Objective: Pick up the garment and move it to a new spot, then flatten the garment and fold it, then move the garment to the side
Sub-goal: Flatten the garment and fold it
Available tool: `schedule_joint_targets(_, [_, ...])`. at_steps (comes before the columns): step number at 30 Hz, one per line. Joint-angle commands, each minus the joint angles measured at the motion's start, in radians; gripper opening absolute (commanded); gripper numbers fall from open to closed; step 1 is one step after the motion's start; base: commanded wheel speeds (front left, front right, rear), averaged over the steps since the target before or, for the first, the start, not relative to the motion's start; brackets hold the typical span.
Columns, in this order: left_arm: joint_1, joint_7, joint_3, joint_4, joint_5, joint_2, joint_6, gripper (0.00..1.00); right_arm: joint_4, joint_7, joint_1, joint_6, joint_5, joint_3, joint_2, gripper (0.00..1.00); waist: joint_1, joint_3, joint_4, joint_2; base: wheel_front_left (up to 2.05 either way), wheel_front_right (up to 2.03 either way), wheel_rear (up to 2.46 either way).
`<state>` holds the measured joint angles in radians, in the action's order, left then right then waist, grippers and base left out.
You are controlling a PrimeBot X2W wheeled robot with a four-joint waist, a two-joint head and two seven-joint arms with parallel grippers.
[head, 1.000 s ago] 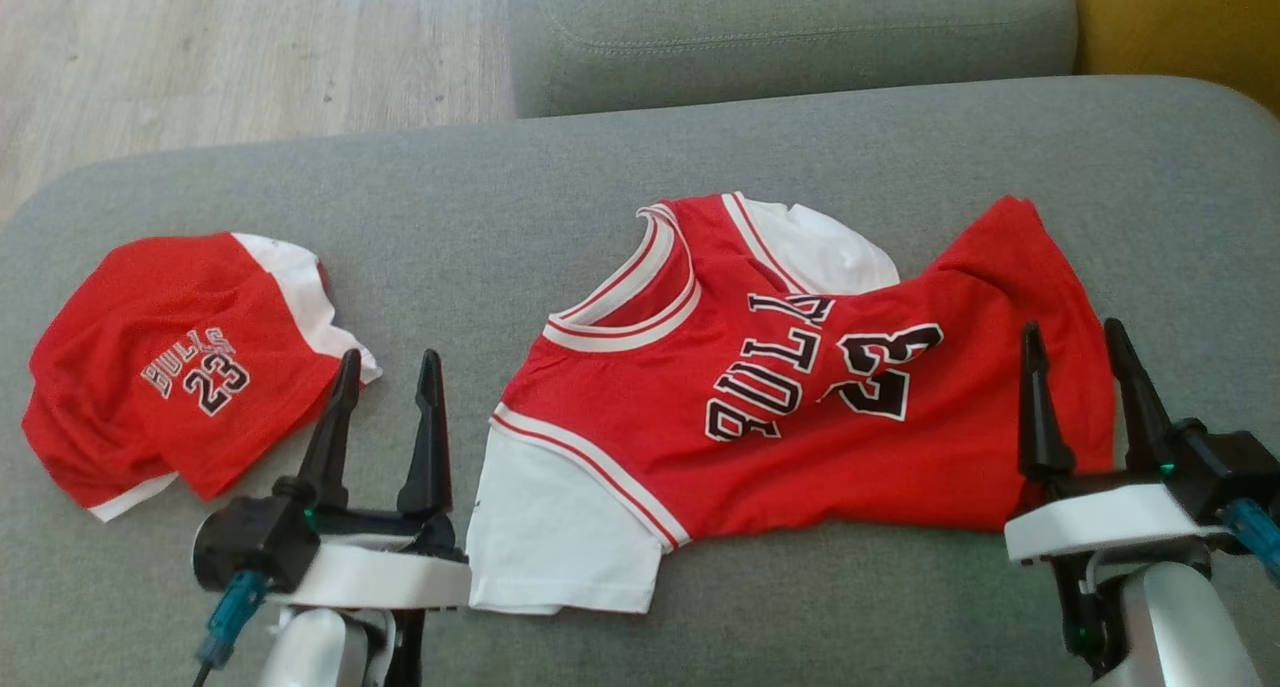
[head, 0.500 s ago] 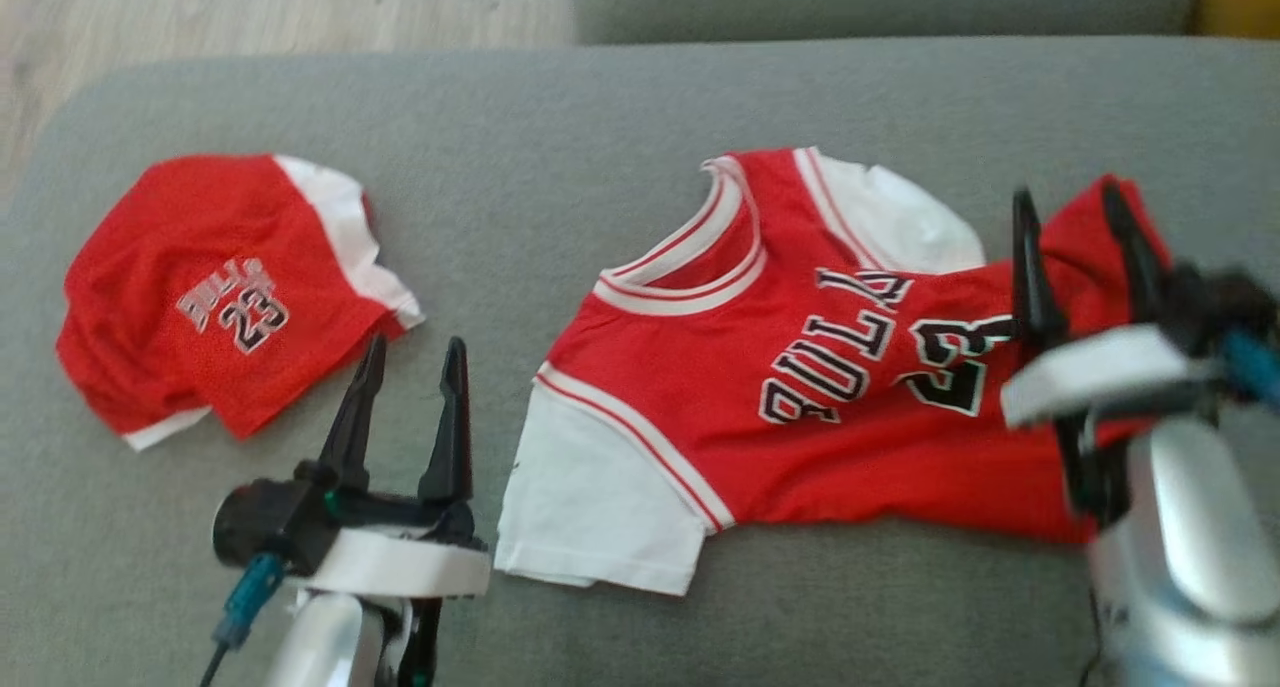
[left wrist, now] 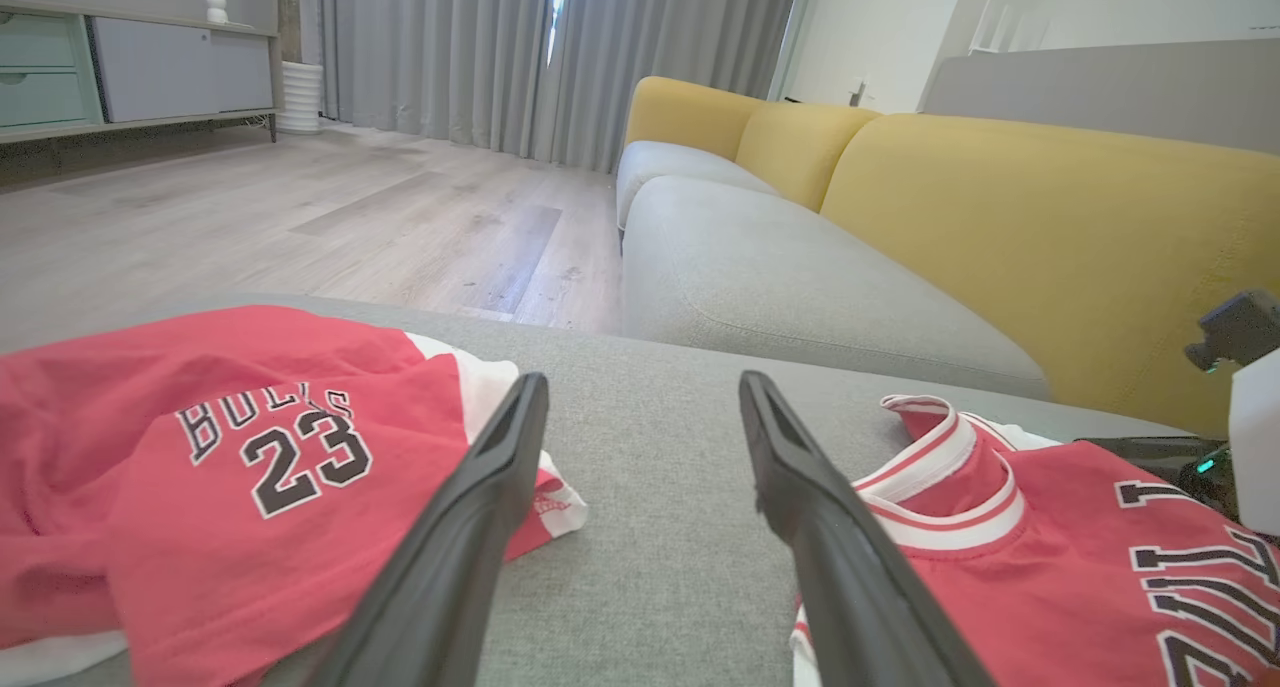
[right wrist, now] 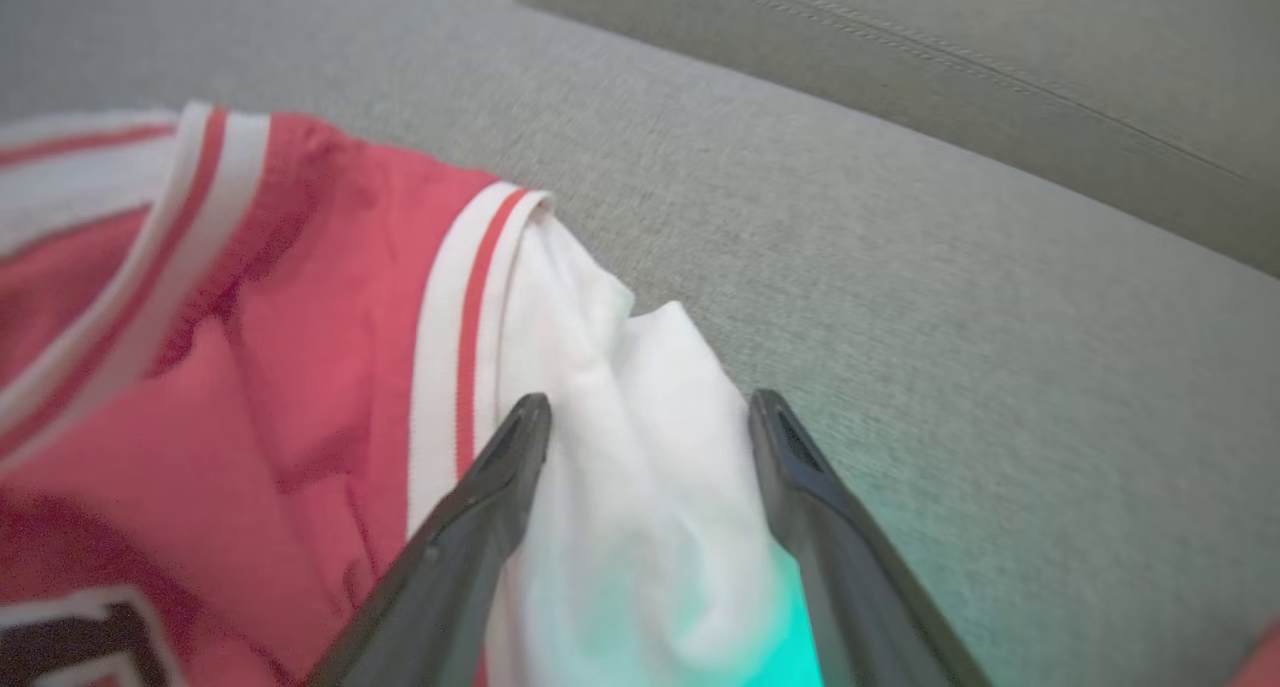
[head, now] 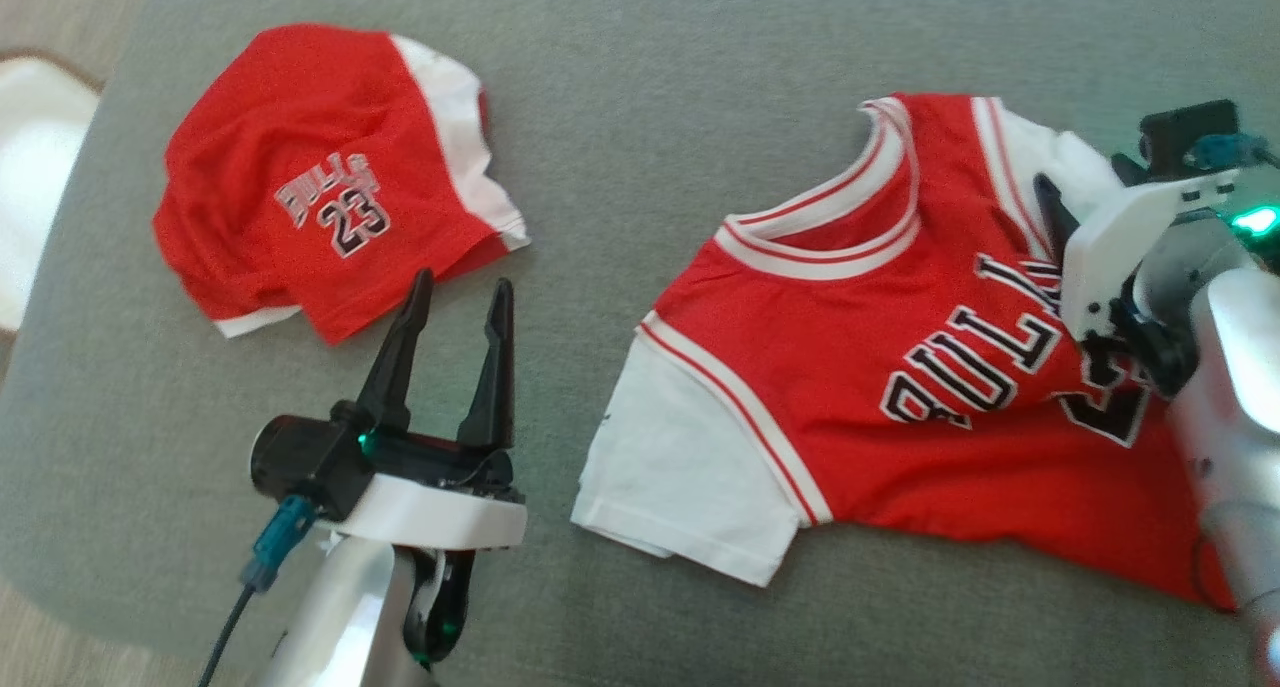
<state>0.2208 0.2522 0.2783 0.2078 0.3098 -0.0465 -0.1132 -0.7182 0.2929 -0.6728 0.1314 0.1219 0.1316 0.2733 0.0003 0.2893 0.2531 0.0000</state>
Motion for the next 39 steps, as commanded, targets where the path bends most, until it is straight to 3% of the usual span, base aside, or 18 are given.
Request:
schedule_joint_targets(1, [0.038,0.010,-0.019,-0.028,0.006,-0.004,0.001,1.00,0.003,0.024,-0.036,-0.001,-0.001,0.071,0.042,1.00,-0.0003,0.031,0.039,0.0000,0.00,0.00,0.00])
schedule_joint_targets(5, [0.043,0.010,-0.015,-0.028,0.008,-0.004,0.002,1.00,-0.068,0.093,-0.066,-0.001,0.048,0.158,0.084,1.00,-0.0003,0.038,0.056,0.0000,0.00,0.00,0.00])
schedule_joint_targets(6, [0.044,0.010,-0.015,-0.028,0.008,-0.004,0.002,1.00,-0.080,0.106,-0.075,-0.001,0.056,0.179,0.094,0.84,-0.0003,0.040,0.058,0.0000,0.00,0.00,0.00])
schedule_joint_targets(7, [0.044,0.010,-0.015,-0.029,0.008,-0.004,0.002,1.00,-0.088,0.112,-0.085,-0.001,0.062,0.200,0.103,0.00,-0.0003,0.042,0.060,0.0000,0.00,0.00,0.00])
schedule_joint_targets(15, [0.057,0.010,0.000,-0.036,0.021,-0.004,0.008,1.00,-0.106,0.030,-0.232,-0.001,0.079,0.267,0.154,0.00,-0.0003,0.057,0.082,0.0000,0.00,0.00,0.00])
schedule_joint_targets(23, [0.059,0.010,0.022,-0.053,0.057,-0.004,0.019,1.00,-0.144,-0.193,-0.464,-0.001,-0.109,0.242,0.196,0.00,-0.0003,0.073,0.126,0.0000,0.00,0.00,0.00])
schedule_joint_targets(32, [0.070,0.010,0.032,-0.058,0.080,-0.004,0.022,1.00,-0.226,-0.315,-0.629,-0.001,-0.269,0.246,0.165,0.00,-0.0003,0.104,0.167,0.0000,0.00,0.00,0.00])
schedule_joint_targets(33, [0.070,0.010,0.032,-0.058,0.082,-0.004,0.023,1.00,-0.240,-0.322,-0.644,-0.001,-0.284,0.254,0.158,0.78,-0.0003,0.108,0.168,0.0000,0.00,0.00,0.00])
schedule_joint_targets(34, [0.071,0.010,0.031,-0.059,0.084,-0.004,0.024,1.00,-0.257,-0.322,-0.658,-0.001,-0.293,0.259,0.151,1.00,-0.0003,0.112,0.168,0.0000,0.00,0.00,0.00])
schedule_joint_targets(39, [0.074,0.010,0.011,-0.059,0.085,-0.004,0.033,1.00,-0.315,-0.353,-0.701,-0.001,-0.309,0.267,0.104,1.00,-0.0003,0.113,0.141,0.0000,0.00,0.00,0.00])
